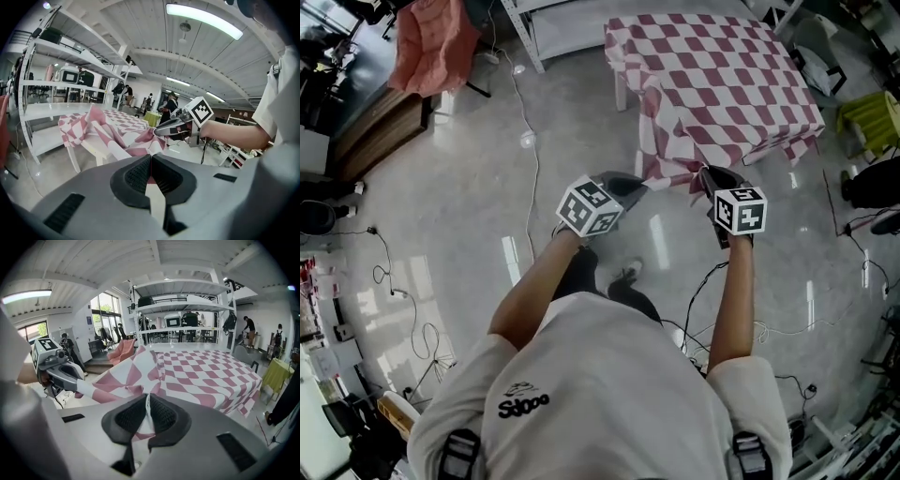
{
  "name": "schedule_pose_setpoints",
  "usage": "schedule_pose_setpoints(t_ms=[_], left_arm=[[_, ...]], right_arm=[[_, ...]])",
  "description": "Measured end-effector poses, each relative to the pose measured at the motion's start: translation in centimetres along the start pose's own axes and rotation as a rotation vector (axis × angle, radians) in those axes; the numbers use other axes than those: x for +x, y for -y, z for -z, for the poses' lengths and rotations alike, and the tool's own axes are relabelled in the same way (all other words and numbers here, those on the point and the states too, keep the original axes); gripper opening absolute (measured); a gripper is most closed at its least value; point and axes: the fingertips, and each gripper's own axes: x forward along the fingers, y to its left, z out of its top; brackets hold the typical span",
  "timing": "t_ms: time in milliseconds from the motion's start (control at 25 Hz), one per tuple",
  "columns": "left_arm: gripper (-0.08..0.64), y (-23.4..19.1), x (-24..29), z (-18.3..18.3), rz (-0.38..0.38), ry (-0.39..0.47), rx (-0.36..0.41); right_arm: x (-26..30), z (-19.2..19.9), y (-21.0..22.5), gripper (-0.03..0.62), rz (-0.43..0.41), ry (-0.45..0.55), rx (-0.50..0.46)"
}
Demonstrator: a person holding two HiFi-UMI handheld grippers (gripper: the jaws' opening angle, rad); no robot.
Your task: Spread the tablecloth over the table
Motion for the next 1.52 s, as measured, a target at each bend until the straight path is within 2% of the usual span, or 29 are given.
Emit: schedule_pose_setpoints(t_ms=[240, 560, 680, 840, 960, 1200, 1520], left_arm=[[0.031, 3.4, 0.1, 3.5, 0.083, -0.047, -0.018], [0.031, 4.2, 1.2, 7.5, 0.169, -0.099, -0.089], [0.031, 3.3, 1.4, 9.3, 0.152, -0.118, -0.095], [0.034, 0.9, 1.1, 10.8, 0.096, -0.125, -0.128], [0.116, -1.0, 0.6, 11.7, 0.064, -0.144, -0.14], [0.115, -3.5, -1.8, 10.3, 0.027, -0.1, -0.143], [0.049, -5.4, -7.3, 3.2, -0.048, 0.053, 0.017]], right_arm=[[0.4, 1.7, -0.7, 0.05, 0.071, -0.021, -0.005], [0.9, 4.8, -0.7, 0.052, 0.165, -0.061, 0.014], [1.5, 5.7, -1.2, 0.059, 0.182, -0.071, 0.007], [1.7, 6.9, -1.4, 0.102, 0.209, -0.102, -0.002], [1.7, 6.9, -2.1, 0.11, 0.195, -0.086, 0.02], [0.7, 5.1, -3.8, 0.11, 0.208, -0.04, 0.027], [-3.9, -2.1, -6.5, 0.067, 0.284, 0.102, 0.004]])
